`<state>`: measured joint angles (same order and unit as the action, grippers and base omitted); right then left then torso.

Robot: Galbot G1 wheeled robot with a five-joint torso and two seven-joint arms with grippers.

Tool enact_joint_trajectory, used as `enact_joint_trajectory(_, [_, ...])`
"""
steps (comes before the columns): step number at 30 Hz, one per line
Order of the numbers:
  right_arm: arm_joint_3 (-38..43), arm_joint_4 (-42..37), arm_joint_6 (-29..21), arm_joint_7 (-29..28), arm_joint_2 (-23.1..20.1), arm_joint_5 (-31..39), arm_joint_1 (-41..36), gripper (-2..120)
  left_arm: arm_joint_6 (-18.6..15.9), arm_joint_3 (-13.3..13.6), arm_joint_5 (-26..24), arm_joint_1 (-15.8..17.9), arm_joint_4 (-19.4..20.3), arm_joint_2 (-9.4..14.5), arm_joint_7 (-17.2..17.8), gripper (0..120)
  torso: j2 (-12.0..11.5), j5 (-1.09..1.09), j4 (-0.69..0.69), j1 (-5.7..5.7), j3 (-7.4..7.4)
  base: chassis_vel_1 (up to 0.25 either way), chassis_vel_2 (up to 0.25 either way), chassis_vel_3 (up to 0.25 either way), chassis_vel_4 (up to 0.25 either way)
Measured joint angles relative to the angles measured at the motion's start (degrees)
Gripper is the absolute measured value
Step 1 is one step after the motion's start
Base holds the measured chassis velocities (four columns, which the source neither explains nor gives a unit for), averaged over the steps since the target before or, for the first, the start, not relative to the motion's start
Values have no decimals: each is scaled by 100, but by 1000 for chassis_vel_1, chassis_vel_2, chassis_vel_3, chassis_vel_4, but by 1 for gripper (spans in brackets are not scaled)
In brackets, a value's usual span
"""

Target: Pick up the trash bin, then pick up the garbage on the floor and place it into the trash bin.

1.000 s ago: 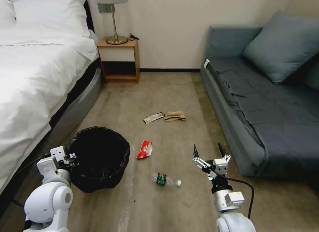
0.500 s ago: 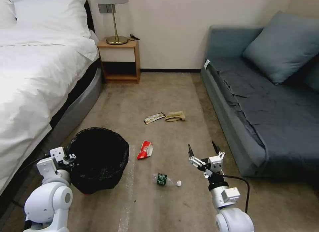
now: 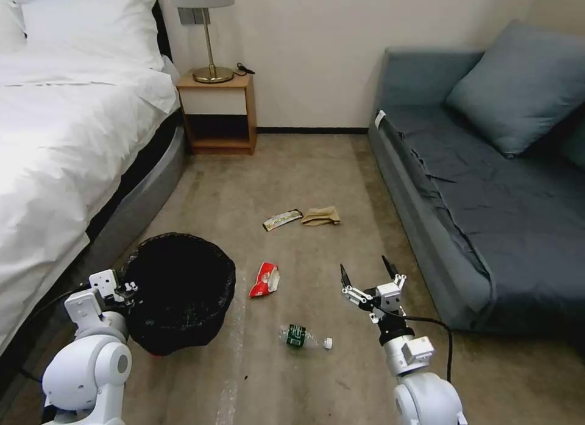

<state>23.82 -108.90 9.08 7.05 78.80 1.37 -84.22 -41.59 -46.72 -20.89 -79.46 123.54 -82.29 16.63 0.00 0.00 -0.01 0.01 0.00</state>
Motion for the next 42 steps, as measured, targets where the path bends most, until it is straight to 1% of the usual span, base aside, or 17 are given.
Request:
enact_joint_trajectory(1, [0, 0, 0, 0, 0, 0, 0, 100, 0, 0, 0, 0, 0, 0, 0, 4, 0, 0, 0, 0, 0, 0, 0, 0, 0])
enact_joint_trajectory(2, [-176, 147, -62, 152, -215, 120, 76, 100, 9, 10, 19, -9, -19, -8, -3, 4, 0, 0, 0, 0, 0, 0, 0, 0, 0])
enact_joint_trajectory(3, [-461, 403, -105, 360, -542, 278, 190, 100, 32, 20, 61, -25, -43, -21, -15, 4, 0, 2, 1, -1, 0, 0, 0, 0, 0])
enact_joint_trajectory(6, [-1036, 993, -148, 638, -1226, 543, 448, 100, 47, 24, 114, -41, -59, -51, -25, 4, 0, 4, 1, -1, -1, 0, 0, 0, 0])
enact_joint_trajectory(7, [-1036, 993, -148, 638, -1226, 543, 448, 100, 47, 24, 114, -41, -59, -51, -25, 4, 0, 4, 1, -1, -1, 0, 0, 0, 0])
enact_joint_trajectory(10, [-1626, 1787, -5, 994, -1938, 644, 911, 100, 59, 8, 164, -63, -74, -88, -29, 4, 0, 1, 0, -1, 0, 0, 0, 0, 0])
enact_joint_trajectory(11, [-1626, 1787, -5, 994, -1938, 644, 911, 100, 59, 8, 164, -63, -74, -88, -29, 4, 0, 1, 0, -1, 0, 0, 0, 0, 0])
enact_joint_trajectory(12, [-1838, 2030, 68, 1074, -2111, 644, 1100, 100, 64, 2, 176, -75, -78, -104, -31, 4, 0, 4, -1, 0, 0, 0, 0, 0, 0])
enact_joint_trajectory(15, [-2543, 2647, 221, 1130, -2477, 655, 1729, 100, 82, -28, 241, -119, -84, -181, -31, 4, 0, -2, 0, -1, 0, 0, 0, 0, 0])
enact_joint_trajectory(18, [-2925, 2899, 284, 1136, -2532, 657, 2038, 100, 92, -48, 273, -150, -78, -221, -31, 4, 0, 3, 0, 0, 0, 0, 0, 0, 0])
enact_joint_trajectory(22, [-3339, 3216, 371, 1124, -2517, 648, 2399, 100, 108, -90, 312, -212, -36, -275, -31, 4, 0, -2, 1, 0, 0, 0, 0, 0, 0])
enact_joint_trajectory(24, [-3831, 3703, 497, 1105, -2389, 593, 2763, 100, 134, -140, 340, -287, 34, -321, -31, 4, 0, 5, 1, 0, 0, 0, 0, 0, 0])
enact_joint_trajectory(25, [-3990, 3853, 534, 1087, -2346, 576, 2876, 100, 140, -162, 349, -306, 67, -339, -31, 4, 0, 0, 2, 0, 0, 0, 0, 0, 0])
enact_joint_trajectory(26, [-3990, 3853, 534, 1087, -2346, 576, 2876, 100, 140, -162, 349, -306, 67, -339, -31, 4, 0, 0, 2, 0, 0, 0, 0, 0, 0])
enact_joint_trajectory(29, [-4441, 4338, 619, 984, -2188, 504, 3167, 100, 157, -203, 366, -368, 154, -380, -33, 4, 0, 0, 0, 0, 0, 0, 0, 0, 0])
enact_joint_trajectory(33, [-4660, 4711, 630, 901, -1980, 448, 3346, 100, 184, -231, 379, -413, 194, -402, -37, 4, 0, 1, 1, 0, 0, 0, 0, 0, 0])
enact_joint_trajectory(42, [-4771, 5220, 676, 765, -1620, 319, 3638, 100, 236, -229, 416, -444, 197, -430, -49, 4, 0, -1, 0, 0, 0, 0, 0, 0, 0])
